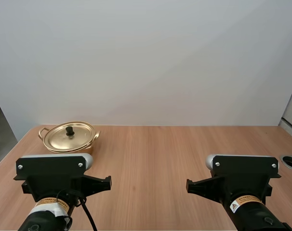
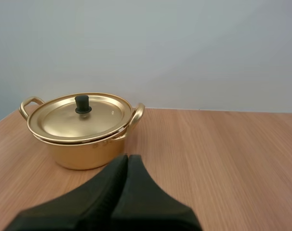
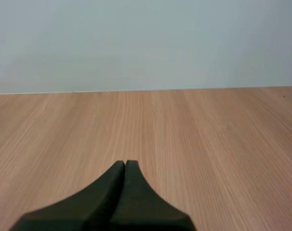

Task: Open the pot, put the car inside, and close it

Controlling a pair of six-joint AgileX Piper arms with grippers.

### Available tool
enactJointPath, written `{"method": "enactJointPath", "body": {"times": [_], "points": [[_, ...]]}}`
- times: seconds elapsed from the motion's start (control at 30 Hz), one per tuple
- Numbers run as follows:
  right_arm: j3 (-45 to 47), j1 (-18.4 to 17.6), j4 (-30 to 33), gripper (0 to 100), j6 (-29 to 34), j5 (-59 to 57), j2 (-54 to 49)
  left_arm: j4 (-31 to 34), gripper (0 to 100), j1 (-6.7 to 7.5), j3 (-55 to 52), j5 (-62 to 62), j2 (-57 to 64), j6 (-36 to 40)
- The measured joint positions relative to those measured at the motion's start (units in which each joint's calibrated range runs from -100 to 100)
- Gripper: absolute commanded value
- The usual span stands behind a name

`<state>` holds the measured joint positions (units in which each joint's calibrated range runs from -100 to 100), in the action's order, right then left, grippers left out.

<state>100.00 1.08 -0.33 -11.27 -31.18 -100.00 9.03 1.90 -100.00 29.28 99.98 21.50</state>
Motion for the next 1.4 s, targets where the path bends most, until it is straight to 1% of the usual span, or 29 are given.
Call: {"method": "enactJointPath", "body": {"times": [0.27, 0.4, 0.5, 0.67, 1.4], "points": [[0.0, 0.0, -0.1, 0, 0.0, 0.0, 0.0, -0.38, 1, 0.0, 0.0, 0.58, 0.02, 0.95], [0.0, 0.0, -0.1, 0, 0.0, 0.0, 0.0, -4.95, 1, -0.08, 0.0, 2.43, 0.02, 2.39], [0.0, 0.0, -0.1, 0, 0.0, 0.0, 0.0, -7.34, 1, -0.08, 0.0, 2.24, 0.02, 0.7], [0.0, 0.0, -0.1, 0, 0.0, 0.0, 0.0, -7.48, 0, -0.08, 0.0, 2.09, 0.02, -2.31], [0.0, 0.0, -0.1, 0, 0.0, 0.0, 0.0, -7.58, 0, -0.08, 0.0, 1.74, 0.02, -2.31]]}}
